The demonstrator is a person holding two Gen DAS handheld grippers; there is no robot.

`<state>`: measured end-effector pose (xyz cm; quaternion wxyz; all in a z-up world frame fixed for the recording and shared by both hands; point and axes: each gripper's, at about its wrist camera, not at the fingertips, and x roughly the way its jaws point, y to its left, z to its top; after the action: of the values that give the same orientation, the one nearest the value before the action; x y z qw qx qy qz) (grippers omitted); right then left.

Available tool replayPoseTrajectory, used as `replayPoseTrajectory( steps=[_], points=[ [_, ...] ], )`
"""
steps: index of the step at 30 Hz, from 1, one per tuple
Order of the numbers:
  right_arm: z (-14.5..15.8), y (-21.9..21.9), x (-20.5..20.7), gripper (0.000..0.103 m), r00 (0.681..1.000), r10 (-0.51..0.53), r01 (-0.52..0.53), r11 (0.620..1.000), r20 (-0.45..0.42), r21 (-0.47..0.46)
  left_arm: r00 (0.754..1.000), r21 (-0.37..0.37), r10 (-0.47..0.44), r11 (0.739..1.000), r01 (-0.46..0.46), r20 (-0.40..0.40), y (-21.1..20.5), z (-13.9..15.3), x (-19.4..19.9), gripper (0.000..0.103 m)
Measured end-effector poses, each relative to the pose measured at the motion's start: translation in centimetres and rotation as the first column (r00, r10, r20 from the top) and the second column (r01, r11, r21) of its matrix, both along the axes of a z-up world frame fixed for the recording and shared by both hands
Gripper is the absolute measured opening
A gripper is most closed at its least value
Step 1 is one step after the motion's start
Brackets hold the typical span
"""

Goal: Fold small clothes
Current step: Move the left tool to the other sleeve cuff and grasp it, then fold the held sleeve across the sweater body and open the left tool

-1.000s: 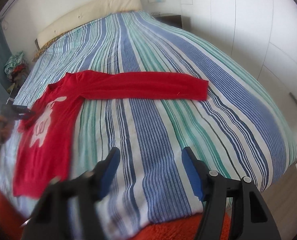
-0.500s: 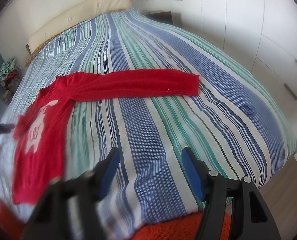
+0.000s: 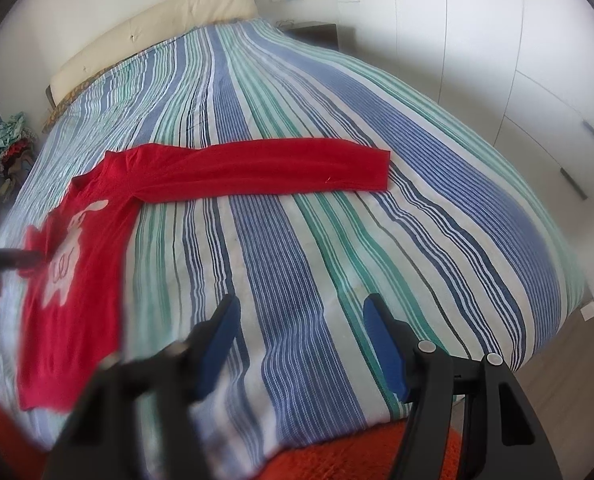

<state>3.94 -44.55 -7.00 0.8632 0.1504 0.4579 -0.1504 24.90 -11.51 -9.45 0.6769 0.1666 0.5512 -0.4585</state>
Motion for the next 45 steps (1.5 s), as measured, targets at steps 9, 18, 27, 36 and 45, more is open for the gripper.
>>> replayPoseTrajectory(
  steps=[9, 18, 27, 36, 45],
  points=[
    [-0.3, -0.4, 0.0, 0.064, 1.000, -0.009, 0.009, 1.000, 0.001, 0.024, 0.964, 0.039, 0.242, 0.968, -0.247, 0.106, 2.5, 0.9, 3.6, 0.085],
    [-0.2, -0.5, -0.3, 0.064, 1.000, -0.023, 0.023, 0.999, 0.001, 0.028, 0.973, 0.354, -0.027, 0.934, -0.057, 0.228, -3.8, -6.0, 5.7, 0.043],
    [-0.1, -0.9, -0.6, 0.064, 0.999, -0.045, 0.044, 0.998, 0.015, 0.045, 0.848, -0.088, 0.518, 0.855, -0.511, 0.112, 8.8, 3.2, 10.0, 0.003],
    [-0.2, -1.0, -0.5, 0.064, 0.999, -0.045, 0.045, 0.998, 0.014, 0.050, 0.149, -0.161, 0.986, 0.160, -0.974, 0.076, 39.2, 4.9, 5.6, 0.004],
    [-0.6, 0.1, 0.6, 0.064, 0.999, -0.015, 0.015, 1.000, -0.037, 0.001, -0.010, -0.106, 0.995, -0.021, -0.994, -0.098, 45.1, -2.8, 1.2, 0.034]
  ],
)
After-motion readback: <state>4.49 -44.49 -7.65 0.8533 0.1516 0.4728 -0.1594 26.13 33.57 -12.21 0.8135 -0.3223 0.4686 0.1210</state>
